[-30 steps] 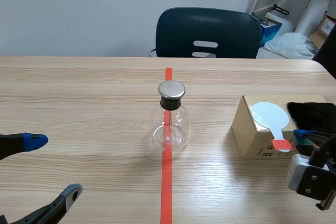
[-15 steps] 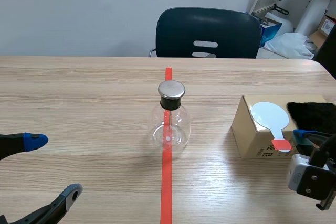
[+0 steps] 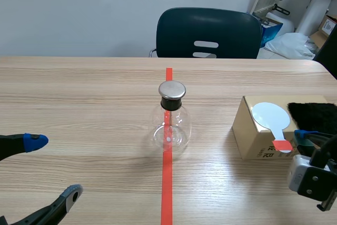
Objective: Do the electroscope experiment.
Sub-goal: 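Pick up the white charging plate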
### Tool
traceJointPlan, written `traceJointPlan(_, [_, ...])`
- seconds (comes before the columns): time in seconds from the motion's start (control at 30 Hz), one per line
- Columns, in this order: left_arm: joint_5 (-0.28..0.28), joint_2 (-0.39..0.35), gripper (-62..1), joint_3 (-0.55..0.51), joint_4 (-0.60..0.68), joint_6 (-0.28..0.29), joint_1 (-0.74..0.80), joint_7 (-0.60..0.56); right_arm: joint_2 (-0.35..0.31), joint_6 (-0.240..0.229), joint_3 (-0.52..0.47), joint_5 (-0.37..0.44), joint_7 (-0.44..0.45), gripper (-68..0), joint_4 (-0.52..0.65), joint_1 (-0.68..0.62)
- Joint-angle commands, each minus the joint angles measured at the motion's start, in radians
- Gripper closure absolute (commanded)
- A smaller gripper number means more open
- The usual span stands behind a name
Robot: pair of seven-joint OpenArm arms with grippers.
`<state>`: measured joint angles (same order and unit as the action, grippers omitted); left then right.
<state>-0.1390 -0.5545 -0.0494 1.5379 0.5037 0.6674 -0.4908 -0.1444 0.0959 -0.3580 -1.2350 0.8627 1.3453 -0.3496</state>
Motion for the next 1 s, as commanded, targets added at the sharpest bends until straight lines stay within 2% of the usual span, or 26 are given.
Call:
traceJointPlan(0.0, [-0.014,-0.006,-62.3,-0.006,0.018,0.000,0.000,-0.018,-0.027,0.008,-0.004,0.014,-0.003,-0.8,0.012,-0.003])
traceJointPlan(0.37, [-0.014,-0.006,-62.3,-0.006,0.018,0.000,0.000,-0.018,-0.162,0.008,-0.026,0.253,-0.012,-0.8,0.189,-0.105])
traceJointPlan(0.7, [-0.014,-0.006,-62.3,-0.006,0.018,0.000,0.000,-0.018,-0.208,0.007,-0.060,0.412,-0.114,-0.8,0.325,-0.119])
traceJointPlan(0.83, [-0.014,-0.006,-62.3,-0.006,0.018,0.000,0.000,-0.018,-0.216,0.007,-0.060,0.449,-0.161,-0.8,0.370,-0.119])
traceJointPlan(0.97, [-0.014,-0.006,-62.3,-0.006,0.018,0.000,0.000,-0.018,-0.216,0.007,-0.060,0.455,-0.166,-0.8,0.386,-0.119])
